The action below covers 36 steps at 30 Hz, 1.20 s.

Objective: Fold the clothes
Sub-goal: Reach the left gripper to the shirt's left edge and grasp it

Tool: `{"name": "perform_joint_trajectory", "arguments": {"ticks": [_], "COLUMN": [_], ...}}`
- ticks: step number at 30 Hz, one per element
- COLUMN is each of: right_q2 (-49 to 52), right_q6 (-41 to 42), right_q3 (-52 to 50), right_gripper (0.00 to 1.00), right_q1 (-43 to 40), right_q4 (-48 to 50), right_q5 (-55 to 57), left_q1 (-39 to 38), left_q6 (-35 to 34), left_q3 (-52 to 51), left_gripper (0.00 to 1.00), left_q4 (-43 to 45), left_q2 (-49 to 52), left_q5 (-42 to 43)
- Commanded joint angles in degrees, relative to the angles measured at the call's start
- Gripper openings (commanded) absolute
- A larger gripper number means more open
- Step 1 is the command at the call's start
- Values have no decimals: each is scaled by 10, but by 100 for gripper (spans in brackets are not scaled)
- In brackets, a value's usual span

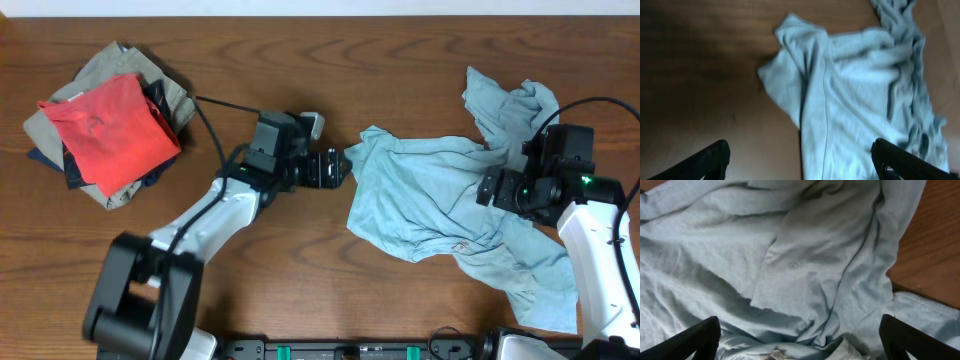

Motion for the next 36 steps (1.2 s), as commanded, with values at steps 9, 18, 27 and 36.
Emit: {"name": "perform_joint_trajectory", "arguments": {"ticks": [9, 18, 27, 36], "right_q2": [-7, -7, -7, -7], "right_q6": [2, 2, 2, 2], "right_q3": [7, 7, 7, 7], "right_gripper": [99, 99, 99, 99], "right_q1": [-7, -7, -7, -7], "right_q4": [-16, -20, -26, -26], "right_q5": [2, 2, 2, 2], "left_q1": [-27, -52, -69, -67], "left_q6": [-83, -84, -84, -83], "left_q3": [8, 8, 8, 14], "left_gripper": [91, 86, 38, 6], "left_q4": [162, 230, 265, 305], "left_q2": [125, 188, 215, 215], "left_q5": [-8, -70, -157, -210]}}
